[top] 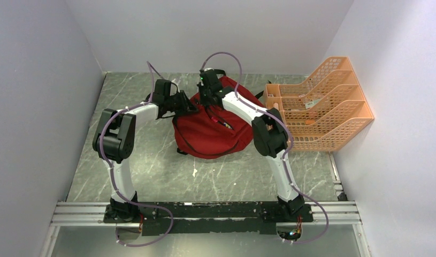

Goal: Pack the student bag
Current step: Zip the student bag at the center of the board.

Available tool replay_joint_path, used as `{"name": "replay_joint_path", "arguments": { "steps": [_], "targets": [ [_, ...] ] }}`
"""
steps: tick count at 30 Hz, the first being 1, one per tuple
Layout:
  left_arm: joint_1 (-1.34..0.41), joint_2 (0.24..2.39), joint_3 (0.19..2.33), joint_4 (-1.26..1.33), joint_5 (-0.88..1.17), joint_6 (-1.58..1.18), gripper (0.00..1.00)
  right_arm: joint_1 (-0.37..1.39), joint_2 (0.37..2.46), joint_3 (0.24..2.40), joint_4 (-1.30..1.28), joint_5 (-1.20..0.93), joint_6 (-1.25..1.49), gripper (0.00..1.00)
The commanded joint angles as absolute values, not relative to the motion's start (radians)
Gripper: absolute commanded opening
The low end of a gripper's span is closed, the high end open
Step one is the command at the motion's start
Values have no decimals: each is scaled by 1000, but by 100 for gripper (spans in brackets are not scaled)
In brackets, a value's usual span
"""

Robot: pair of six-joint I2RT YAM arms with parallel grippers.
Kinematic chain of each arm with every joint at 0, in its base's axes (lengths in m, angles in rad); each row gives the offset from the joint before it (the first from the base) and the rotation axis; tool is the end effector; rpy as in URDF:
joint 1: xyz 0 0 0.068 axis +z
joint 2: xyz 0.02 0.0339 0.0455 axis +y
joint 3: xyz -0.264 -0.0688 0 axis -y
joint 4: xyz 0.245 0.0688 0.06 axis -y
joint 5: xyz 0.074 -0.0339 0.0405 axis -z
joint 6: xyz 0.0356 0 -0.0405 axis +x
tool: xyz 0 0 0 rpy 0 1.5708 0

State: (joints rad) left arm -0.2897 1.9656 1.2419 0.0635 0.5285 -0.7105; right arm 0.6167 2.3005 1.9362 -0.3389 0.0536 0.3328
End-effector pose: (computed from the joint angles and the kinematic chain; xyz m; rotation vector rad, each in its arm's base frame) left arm 0.4047 -0.1394 0.1757 -0.1862 2.3615 -1.1089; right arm 0.4334 0.3049 0.2082 -0.2985 2.2918 0.4342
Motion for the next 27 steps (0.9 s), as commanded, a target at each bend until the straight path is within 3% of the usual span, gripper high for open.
{"name": "replay_joint_path", "arguments": {
  "steps": [1, 27],
  "targets": [
    [-295, 1933, 1234, 80, 557, -692, 22, 616, 2235, 1914, -278, 67, 318, 0],
    [-295, 1955, 1223, 90, 550, -698, 21, 601, 2047, 1700, -199, 118, 266, 0]
  ]
}}
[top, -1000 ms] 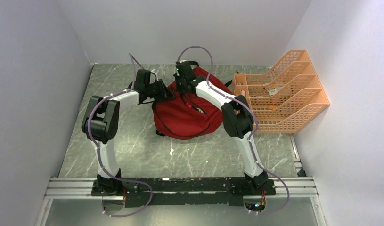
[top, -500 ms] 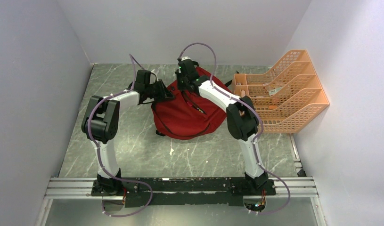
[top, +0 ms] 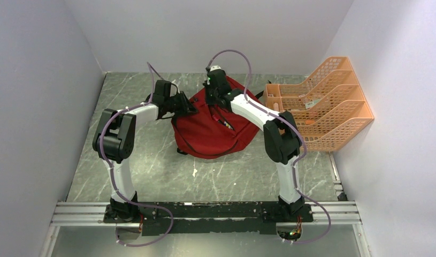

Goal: Pack the student bag
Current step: Zip the student bag at the center of the board.

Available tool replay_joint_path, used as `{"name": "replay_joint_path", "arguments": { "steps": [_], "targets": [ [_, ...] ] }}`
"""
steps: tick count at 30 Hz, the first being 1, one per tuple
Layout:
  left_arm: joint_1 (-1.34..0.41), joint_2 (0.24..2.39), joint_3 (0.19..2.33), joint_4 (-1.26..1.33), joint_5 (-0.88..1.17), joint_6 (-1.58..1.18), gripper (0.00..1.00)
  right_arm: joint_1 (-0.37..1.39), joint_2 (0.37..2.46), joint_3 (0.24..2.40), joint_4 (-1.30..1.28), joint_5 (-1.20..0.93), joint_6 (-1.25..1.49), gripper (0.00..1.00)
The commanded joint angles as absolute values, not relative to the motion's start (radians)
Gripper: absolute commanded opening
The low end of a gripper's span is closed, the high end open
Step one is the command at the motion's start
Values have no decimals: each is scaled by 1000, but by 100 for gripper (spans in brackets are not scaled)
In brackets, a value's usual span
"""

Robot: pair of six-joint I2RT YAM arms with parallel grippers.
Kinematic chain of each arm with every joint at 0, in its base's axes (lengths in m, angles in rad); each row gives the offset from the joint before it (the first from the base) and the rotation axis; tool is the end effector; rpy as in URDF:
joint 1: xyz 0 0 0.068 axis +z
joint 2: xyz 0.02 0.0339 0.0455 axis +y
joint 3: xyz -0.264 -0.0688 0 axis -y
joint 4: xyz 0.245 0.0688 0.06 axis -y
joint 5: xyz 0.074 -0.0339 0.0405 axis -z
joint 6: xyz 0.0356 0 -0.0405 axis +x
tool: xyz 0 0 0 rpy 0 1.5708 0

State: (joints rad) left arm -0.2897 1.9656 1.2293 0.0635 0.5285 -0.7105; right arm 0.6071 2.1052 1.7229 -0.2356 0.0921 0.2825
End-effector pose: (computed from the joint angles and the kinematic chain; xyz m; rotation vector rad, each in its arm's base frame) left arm 0.4024 -0.1387 0.1718 -0.1921 2.3740 -1.1064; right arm 0.4071 0.2788 0.2416 -0.3057 2.1931 0.3995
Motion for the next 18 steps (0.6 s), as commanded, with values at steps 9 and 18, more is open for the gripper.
{"name": "replay_joint_path", "arguments": {
  "steps": [9, 18],
  "targets": [
    [-295, 1971, 1197, 97, 535, -703, 21, 599, 1988, 1611, -172, 117, 246, 0],
    [-295, 1983, 1226, 100, 541, -707, 22, 599, 1893, 1476, -66, 71, 283, 0]
  ]
}}
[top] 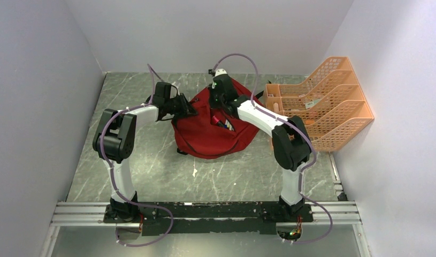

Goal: Pack the student bag
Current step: Zip the student bag at the center of the board.

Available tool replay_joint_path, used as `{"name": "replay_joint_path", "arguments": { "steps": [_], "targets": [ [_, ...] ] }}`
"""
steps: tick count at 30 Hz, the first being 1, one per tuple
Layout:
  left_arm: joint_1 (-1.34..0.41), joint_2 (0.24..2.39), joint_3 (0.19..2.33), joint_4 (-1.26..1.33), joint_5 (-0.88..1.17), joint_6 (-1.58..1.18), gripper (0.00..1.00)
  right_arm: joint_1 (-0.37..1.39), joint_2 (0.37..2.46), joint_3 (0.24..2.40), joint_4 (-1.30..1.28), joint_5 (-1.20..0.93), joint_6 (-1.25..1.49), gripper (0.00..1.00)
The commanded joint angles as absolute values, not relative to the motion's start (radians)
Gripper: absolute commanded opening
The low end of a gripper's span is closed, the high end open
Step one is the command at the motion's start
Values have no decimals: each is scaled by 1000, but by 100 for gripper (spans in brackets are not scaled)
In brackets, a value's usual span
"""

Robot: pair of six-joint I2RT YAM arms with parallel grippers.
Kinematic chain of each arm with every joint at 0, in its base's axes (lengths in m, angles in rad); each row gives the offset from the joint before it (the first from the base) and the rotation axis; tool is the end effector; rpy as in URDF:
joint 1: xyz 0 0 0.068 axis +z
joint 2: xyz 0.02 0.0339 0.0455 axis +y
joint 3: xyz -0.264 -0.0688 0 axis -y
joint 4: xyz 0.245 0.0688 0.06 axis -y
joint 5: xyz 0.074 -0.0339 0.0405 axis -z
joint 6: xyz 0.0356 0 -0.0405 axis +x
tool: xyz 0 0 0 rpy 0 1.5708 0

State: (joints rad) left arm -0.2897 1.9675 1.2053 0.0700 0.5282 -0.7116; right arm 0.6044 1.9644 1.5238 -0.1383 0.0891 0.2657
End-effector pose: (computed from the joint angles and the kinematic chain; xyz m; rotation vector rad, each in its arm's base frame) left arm 0.3986 -0.1375 0.1644 -0.2028 2.3933 -1.1027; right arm 0.3804 0.2588 0.2472 -0.3148 2.1526 0.4080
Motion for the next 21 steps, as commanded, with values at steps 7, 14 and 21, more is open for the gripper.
{"name": "replay_joint_path", "arguments": {
  "steps": [7, 14, 21],
  "targets": [
    [-293, 1968, 1245, 155, 589, -835, 32, 597, 1852, 1380, 82, 46, 332, 0],
    [-293, 1892, 1199, 256, 553, -1029, 41, 594, 1866, 1388, 109, 15, 365, 0],
    [-296, 1893, 1171, 337, 535, -1209, 39, 595, 1867, 1384, 110, 9, 372, 0]
  ]
}}
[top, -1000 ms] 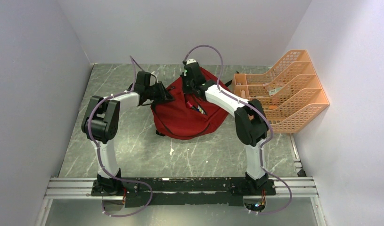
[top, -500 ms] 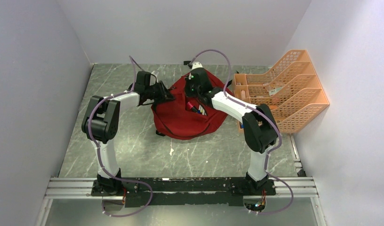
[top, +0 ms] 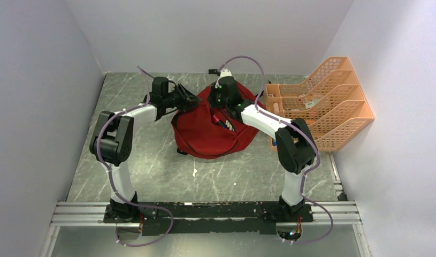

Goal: Pack the student bag
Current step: Zip the student bag at the center of the board.

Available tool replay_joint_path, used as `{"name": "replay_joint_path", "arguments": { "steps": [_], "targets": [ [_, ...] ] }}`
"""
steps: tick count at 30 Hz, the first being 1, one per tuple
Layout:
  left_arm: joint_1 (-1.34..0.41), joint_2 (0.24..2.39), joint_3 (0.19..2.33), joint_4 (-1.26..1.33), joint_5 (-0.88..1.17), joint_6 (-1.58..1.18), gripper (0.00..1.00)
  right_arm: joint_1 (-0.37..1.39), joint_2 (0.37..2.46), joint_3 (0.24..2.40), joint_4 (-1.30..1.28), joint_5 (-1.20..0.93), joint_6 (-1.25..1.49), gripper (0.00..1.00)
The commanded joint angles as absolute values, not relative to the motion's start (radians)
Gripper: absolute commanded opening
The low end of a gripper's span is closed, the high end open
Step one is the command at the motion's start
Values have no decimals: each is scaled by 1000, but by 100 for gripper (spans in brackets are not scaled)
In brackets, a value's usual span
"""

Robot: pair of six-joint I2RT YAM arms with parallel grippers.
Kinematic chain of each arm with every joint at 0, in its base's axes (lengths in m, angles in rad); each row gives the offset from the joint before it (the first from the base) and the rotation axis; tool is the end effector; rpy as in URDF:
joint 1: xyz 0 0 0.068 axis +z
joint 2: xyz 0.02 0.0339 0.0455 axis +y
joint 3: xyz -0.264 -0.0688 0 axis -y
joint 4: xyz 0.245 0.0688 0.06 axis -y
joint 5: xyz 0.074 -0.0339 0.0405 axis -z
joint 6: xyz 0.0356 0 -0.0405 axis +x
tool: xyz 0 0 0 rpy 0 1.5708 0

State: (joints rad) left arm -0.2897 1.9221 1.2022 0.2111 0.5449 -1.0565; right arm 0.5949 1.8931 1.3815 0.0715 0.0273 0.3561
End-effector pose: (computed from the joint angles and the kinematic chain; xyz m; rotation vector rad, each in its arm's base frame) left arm 0.4028 -0.1393 0.1941 -0.5053 2.2513 -1.3310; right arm 0.3697 0.2490 0.2496 -0.2275 2.0460 0.5729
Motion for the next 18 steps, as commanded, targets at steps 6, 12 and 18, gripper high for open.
{"name": "replay_joint_path", "arguments": {
  "steps": [6, 12, 18],
  "targets": [
    [-315, 1900, 1155, 403, 535, -1305, 39, 594, 1866, 1381, 106, 8, 370, 0],
    [-318, 1890, 1134, 401, 533, -1345, 40, 593, 1865, 1379, 108, 9, 365, 0],
    [-319, 1863, 1119, 329, 529, -1333, 40, 591, 1869, 1379, 112, 5, 371, 0]
  ]
}}
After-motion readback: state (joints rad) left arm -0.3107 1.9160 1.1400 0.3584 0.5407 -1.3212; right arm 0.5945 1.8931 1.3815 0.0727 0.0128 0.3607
